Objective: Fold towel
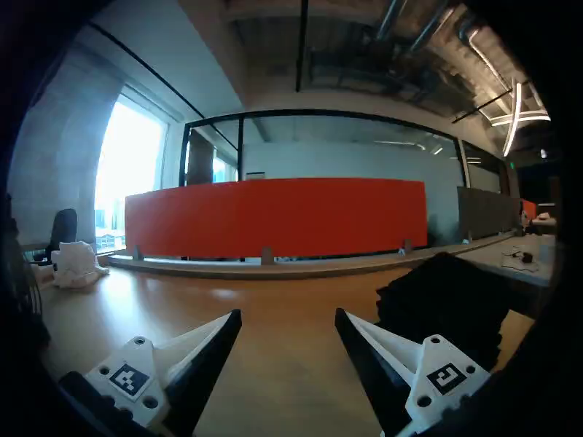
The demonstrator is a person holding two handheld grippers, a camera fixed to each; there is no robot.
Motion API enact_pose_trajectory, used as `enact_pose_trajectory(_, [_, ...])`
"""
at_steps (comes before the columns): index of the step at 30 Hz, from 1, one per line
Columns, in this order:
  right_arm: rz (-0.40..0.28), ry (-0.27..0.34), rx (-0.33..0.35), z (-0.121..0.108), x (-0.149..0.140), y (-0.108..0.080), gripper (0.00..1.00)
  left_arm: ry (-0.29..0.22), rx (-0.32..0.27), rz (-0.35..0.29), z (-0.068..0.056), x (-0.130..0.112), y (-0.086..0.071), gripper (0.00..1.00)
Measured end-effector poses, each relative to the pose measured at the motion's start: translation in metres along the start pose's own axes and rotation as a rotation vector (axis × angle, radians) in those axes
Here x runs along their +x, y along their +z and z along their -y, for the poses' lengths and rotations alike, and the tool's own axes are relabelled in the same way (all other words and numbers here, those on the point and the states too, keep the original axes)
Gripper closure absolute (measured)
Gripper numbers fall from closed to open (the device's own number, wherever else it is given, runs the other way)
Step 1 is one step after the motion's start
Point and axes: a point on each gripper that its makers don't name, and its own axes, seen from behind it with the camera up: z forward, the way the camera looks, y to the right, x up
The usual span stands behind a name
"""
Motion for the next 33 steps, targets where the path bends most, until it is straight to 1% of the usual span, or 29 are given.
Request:
enact_pose_trajectory(5, [-0.004,-0.006,0.003,0.0002,0.0018,-0.0015,0.0,0.0,0.0,0.0,0.0001,0.0,0.0,0.31])
enact_pose_trajectory(12, [-0.005,-0.032,0.009,0.0017,-0.0001,-0.0027,0.0,0.0,0.0,0.0,0.0,0.0,-0.0001,0.31])
enact_pose_trajectory(33, [-0.005,-0.033,0.002,-0.0001,-0.0025,-0.0019,0.0,0.0,0.0,0.0,0.0005,0.0007,-0.0002,0.31])
